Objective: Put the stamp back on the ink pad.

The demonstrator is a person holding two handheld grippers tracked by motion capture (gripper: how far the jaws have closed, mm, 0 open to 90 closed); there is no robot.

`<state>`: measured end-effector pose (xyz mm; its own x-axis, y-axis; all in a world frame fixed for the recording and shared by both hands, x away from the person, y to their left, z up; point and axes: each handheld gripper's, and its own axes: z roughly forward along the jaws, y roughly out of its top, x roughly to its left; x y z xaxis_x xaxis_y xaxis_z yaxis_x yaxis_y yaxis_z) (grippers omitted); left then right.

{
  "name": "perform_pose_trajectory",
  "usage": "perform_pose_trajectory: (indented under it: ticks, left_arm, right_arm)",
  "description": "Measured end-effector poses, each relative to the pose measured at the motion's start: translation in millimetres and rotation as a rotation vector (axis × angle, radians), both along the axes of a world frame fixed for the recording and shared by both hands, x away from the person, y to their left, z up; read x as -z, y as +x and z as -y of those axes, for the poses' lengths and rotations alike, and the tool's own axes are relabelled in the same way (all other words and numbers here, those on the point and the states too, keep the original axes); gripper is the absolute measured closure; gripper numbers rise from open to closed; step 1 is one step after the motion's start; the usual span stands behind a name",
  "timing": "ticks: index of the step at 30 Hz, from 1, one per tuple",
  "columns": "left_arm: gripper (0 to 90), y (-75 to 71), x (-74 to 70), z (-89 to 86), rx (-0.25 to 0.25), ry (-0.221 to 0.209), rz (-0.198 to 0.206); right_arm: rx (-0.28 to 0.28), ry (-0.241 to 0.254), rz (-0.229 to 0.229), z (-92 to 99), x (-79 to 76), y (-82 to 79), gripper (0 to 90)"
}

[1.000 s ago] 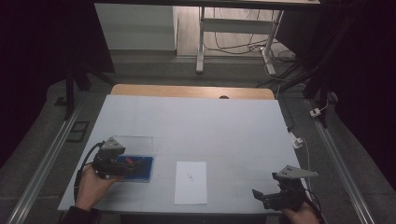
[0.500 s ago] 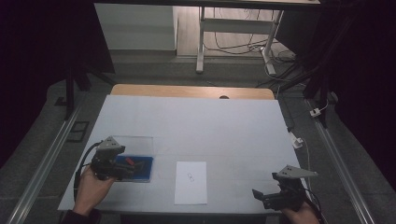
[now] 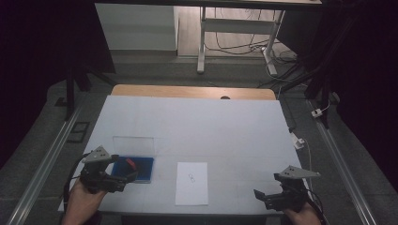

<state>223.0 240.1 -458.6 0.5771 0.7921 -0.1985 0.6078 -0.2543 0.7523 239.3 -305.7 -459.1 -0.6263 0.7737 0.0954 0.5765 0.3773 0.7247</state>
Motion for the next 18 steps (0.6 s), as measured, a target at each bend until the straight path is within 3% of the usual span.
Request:
perform_pose_trajectory:
  ticks: [10, 18]
  left_arm:
    - [0.0, -22.4, 3.8, -11.1, -0.023, -0.014, 0.003]
    - [0.0, -35.0, 10.3, -20.9, -0.054, 0.000, -0.001]
  right_arm:
    - [-0.001, 0.009, -0.006, 0.5, 0.2, 0.5, 0.0]
    - [0.002, 0.006, -0.007, 0.9, 0.1, 0.7, 0.0]
